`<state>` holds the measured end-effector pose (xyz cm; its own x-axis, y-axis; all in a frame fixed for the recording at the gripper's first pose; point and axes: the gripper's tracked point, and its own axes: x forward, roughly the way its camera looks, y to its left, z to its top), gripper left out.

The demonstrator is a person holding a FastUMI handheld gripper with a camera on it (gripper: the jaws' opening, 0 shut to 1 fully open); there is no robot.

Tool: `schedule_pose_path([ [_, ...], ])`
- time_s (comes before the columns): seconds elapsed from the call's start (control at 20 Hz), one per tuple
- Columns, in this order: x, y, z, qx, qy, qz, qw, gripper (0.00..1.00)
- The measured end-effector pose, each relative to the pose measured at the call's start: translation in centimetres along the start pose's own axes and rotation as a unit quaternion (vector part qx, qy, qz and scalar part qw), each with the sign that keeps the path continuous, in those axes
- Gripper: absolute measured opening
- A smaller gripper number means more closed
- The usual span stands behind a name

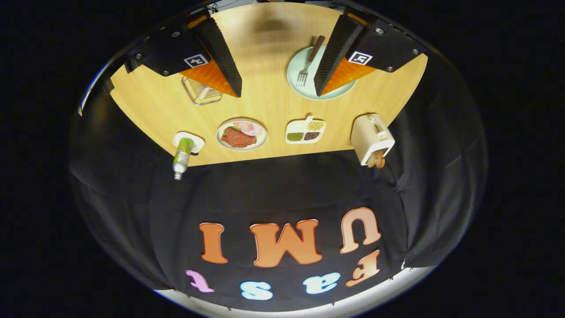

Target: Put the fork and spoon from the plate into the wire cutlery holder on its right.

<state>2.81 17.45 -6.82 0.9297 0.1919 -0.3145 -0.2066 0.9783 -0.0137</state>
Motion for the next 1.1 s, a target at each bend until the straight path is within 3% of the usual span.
schedule_pose_path([
  [0.25, 4.0, 5.0, -3.4, -0.041, 0.137, 0.031, 0.989, 0.99],
  [0.55, 6.9, 6.2, -9.5, -0.048, 0.321, 0.005, 0.946, 0.99],
  [0.8, 8.1, 5.2, -13.5, -0.035, 0.400, -0.027, 0.915, 0.99],
  [1.1, 9.5, 5.4, -14.9, -0.030, 0.419, -0.031, 0.907, 0.96],
])
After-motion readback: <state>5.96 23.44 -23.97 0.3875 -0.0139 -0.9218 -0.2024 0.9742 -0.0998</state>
